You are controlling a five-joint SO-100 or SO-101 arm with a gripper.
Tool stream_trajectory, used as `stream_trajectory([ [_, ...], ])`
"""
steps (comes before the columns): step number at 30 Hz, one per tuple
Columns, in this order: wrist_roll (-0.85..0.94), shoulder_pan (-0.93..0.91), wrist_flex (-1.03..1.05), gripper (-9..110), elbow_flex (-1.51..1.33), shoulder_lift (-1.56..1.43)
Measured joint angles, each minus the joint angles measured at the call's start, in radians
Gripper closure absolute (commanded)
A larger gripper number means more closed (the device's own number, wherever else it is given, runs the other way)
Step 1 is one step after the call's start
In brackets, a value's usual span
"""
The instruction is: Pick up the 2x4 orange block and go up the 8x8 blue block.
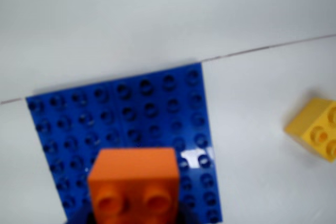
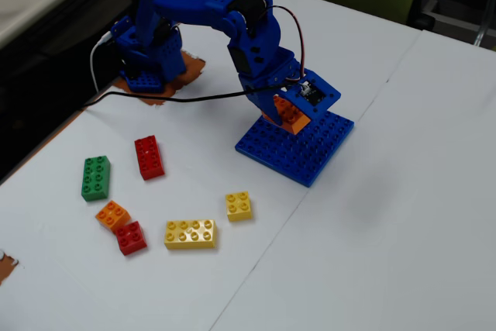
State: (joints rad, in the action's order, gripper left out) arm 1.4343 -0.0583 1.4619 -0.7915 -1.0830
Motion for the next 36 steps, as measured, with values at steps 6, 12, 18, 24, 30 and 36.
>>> stream_trajectory([
  [6, -0.011, 0.006, 0.000, 96, 0.000, 0.000],
  [12, -0.012, 0.006, 0.000, 96, 0.000, 0.000],
  [18, -0.012, 0.006, 0.000, 96, 0.000, 0.000],
  [24, -0.012, 0.006, 0.002, 96, 0.000, 0.000],
  [30, -0.012, 0.006, 0.002, 96, 0.000, 0.000],
  [36, -0.012, 0.006, 0.005, 96, 0.000, 0.000],
])
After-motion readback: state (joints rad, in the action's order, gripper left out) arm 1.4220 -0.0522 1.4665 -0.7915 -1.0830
